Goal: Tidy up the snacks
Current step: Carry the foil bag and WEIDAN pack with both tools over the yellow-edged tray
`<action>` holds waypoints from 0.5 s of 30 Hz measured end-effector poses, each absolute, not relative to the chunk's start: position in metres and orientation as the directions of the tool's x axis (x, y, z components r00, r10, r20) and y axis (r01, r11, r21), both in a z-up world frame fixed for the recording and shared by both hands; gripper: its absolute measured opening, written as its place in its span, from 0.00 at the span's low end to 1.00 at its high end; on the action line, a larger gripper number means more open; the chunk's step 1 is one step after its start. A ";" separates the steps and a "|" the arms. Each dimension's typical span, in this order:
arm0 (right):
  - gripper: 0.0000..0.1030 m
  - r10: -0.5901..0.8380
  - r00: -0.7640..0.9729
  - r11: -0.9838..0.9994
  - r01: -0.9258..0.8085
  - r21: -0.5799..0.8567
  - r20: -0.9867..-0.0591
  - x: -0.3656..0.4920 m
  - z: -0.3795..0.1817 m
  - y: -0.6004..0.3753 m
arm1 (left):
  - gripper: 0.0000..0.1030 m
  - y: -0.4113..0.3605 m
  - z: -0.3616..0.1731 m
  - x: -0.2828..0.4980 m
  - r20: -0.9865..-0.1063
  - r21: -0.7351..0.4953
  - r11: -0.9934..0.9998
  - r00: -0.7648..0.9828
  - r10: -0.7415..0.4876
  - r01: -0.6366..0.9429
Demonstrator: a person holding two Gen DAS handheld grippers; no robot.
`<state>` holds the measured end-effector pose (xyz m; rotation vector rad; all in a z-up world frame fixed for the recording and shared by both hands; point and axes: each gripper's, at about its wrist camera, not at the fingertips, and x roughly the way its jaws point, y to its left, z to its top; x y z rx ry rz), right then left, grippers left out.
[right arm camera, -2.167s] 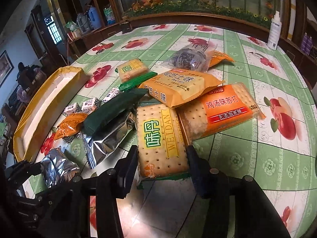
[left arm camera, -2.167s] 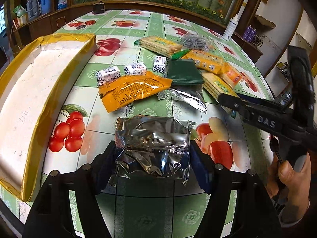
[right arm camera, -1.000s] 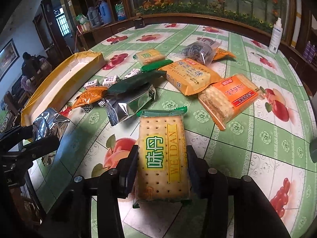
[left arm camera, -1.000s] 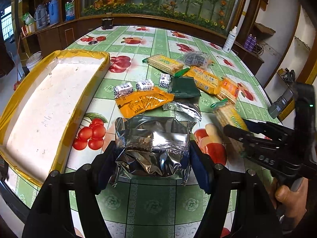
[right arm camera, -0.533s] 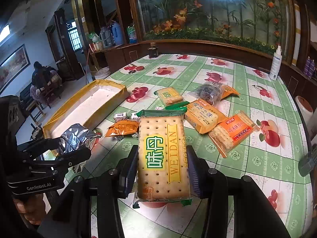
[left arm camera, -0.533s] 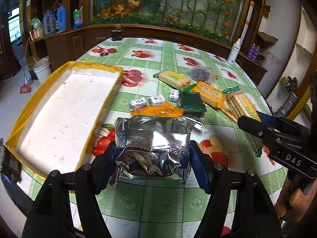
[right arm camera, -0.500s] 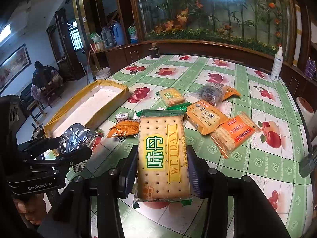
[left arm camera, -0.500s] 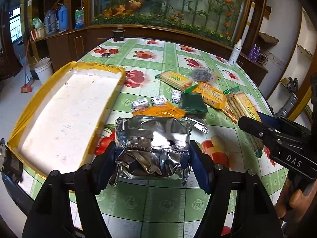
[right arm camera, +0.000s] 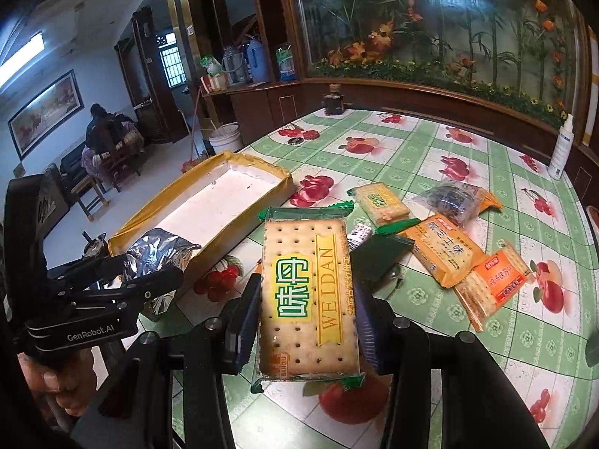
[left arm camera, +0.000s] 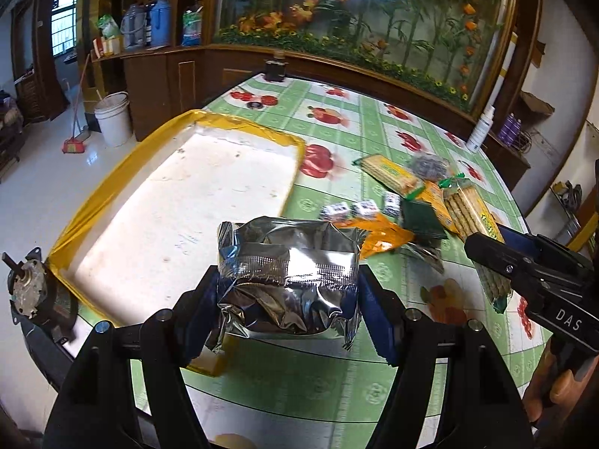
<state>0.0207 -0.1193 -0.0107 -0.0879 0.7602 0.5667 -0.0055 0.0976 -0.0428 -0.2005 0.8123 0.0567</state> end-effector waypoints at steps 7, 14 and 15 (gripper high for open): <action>0.46 0.542 0.501 0.778 -0.603 0.177 -0.675 0.043 -0.014 -0.062 | 0.68 0.143 -0.051 0.004 -0.739 -0.160 0.961 0.673 0.036 -0.226; 0.46 0.601 0.405 0.705 -0.674 0.219 -0.689 0.085 -0.024 0.025 | 0.68 0.177 -0.062 0.023 -0.757 -0.150 0.946 0.649 0.078 -0.288; 0.46 0.599 0.397 0.702 -0.679 0.216 -0.695 0.092 -0.027 0.037 | 0.68 0.181 -0.065 0.027 -0.762 -0.148 0.944 0.642 0.080 -0.293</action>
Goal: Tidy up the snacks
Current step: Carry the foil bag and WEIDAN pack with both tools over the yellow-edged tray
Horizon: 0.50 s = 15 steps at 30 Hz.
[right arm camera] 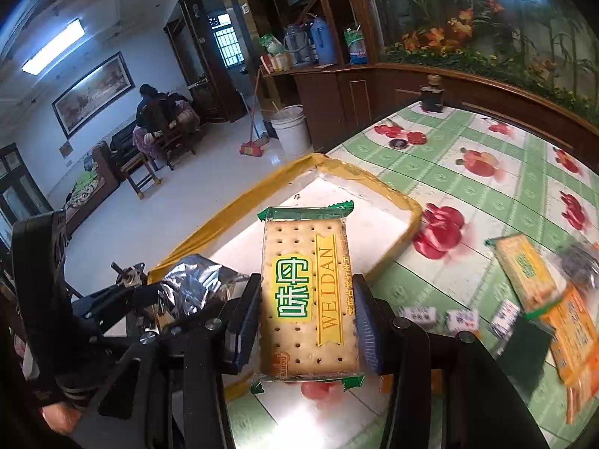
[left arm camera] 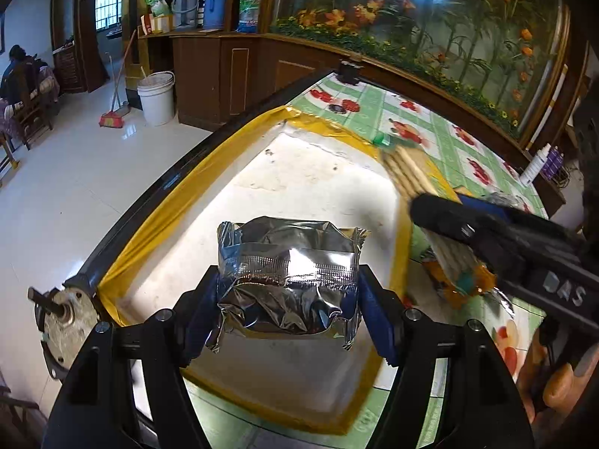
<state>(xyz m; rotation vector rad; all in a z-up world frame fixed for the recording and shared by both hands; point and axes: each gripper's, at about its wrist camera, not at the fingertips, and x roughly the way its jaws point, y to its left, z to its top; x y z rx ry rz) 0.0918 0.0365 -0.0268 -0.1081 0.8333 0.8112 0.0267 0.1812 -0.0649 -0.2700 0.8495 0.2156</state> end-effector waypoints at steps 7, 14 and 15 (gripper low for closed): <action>0.46 0.572 0.339 0.695 -0.684 0.222 -0.747 0.135 -0.059 0.097 | 0.68 0.195 -0.083 0.038 -0.791 -0.155 0.938 0.608 0.070 -0.310; 0.46 0.539 0.304 0.699 -0.682 0.216 -0.785 0.149 -0.089 0.116 | 0.72 0.202 -0.093 0.038 -0.807 -0.152 0.934 0.586 0.072 -0.324; 0.46 0.534 0.300 0.700 -0.682 0.214 -0.791 0.149 -0.091 0.116 | 0.73 0.201 -0.093 0.037 -0.805 -0.143 0.936 0.588 0.079 -0.322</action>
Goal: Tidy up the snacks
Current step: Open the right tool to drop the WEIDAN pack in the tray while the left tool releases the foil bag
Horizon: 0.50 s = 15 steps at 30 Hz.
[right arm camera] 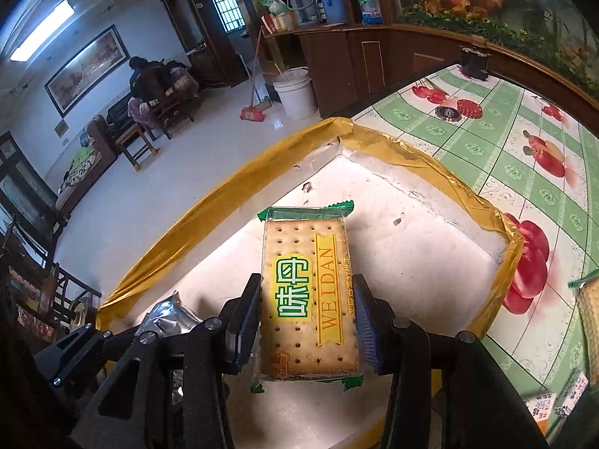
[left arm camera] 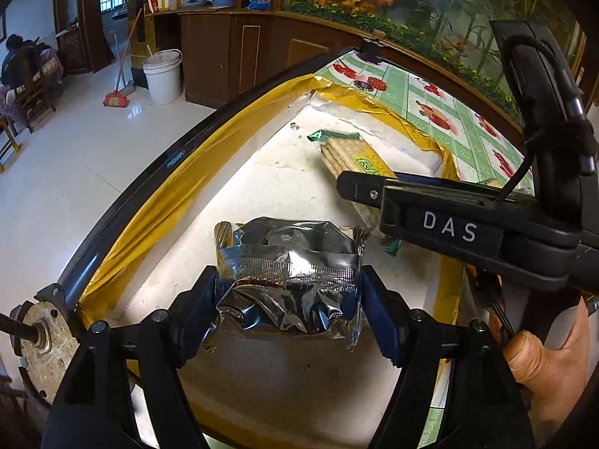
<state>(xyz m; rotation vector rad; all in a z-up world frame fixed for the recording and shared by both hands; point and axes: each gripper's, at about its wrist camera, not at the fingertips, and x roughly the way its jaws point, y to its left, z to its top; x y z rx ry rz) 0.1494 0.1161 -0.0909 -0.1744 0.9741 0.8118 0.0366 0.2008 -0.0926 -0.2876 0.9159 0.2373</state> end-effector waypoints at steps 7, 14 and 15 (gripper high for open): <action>0.54 0.542 0.336 0.720 -0.658 0.220 -0.770 0.150 -0.078 0.097 | 0.77 0.197 -0.085 0.031 -0.802 -0.125 0.930 0.587 0.111 -0.346; 0.68 0.576 0.393 0.747 -0.609 0.266 -0.717 0.137 -0.048 0.051 | 0.82 0.204 -0.077 0.026 -0.792 -0.163 0.909 0.600 0.111 -0.383; 0.68 0.580 0.400 0.751 -0.601 0.275 -0.710 0.134 -0.045 0.043 | 0.82 0.208 -0.080 0.028 -0.807 -0.182 0.900 0.583 0.093 -0.396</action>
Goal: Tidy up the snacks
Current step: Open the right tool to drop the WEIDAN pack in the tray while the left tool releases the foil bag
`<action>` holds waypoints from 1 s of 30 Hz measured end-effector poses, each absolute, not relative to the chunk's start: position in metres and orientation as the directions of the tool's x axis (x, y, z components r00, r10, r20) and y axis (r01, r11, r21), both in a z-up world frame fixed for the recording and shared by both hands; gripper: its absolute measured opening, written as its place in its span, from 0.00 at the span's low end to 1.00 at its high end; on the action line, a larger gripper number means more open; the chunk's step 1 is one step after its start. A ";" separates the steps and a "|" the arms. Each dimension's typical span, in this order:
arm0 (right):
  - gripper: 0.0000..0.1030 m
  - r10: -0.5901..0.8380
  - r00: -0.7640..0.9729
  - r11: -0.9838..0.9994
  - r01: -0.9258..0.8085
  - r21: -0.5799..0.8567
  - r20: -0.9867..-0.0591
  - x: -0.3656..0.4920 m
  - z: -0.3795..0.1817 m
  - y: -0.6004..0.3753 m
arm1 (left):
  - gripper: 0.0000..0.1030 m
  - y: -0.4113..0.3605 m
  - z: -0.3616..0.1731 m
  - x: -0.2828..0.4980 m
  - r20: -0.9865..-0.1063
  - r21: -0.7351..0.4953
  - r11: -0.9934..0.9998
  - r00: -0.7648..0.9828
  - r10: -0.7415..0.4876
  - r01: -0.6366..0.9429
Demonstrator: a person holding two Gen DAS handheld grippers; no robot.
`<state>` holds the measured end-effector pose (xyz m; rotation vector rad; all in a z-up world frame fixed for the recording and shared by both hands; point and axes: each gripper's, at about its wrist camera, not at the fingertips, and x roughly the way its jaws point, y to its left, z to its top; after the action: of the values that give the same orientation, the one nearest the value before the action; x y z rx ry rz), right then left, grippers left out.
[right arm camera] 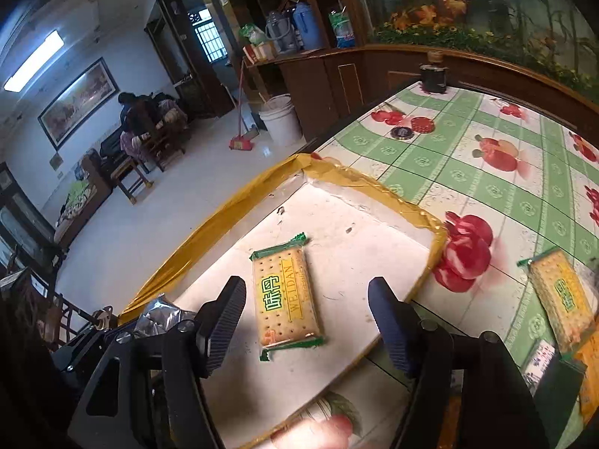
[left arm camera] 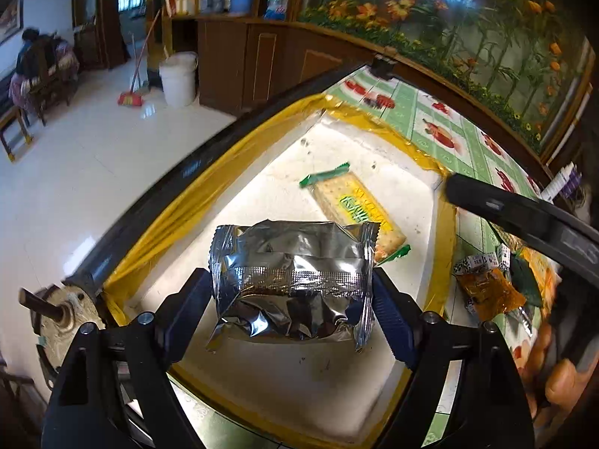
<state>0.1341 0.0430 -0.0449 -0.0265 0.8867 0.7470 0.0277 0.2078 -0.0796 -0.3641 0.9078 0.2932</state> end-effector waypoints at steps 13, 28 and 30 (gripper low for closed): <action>0.71 0.563 0.521 0.807 -0.512 0.293 -0.642 0.080 -0.013 -0.064 | 0.82 0.173 -0.053 0.021 -0.757 -0.193 0.924 0.649 0.075 -0.332; 0.74 0.421 0.620 0.907 -0.300 0.296 -0.662 0.051 -0.037 -0.188 | 0.82 0.060 -0.052 0.023 -0.770 -0.140 0.986 0.636 -0.051 -0.091; 0.74 0.409 0.626 0.913 -0.280 0.298 -0.664 0.048 -0.040 -0.199 | 0.82 0.050 -0.053 0.023 -0.775 -0.135 0.989 0.629 -0.064 -0.066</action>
<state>0.0478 -0.1994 -0.0400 0.1725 0.8025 0.3972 0.0232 0.0496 -0.0529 -0.1563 0.8913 0.0015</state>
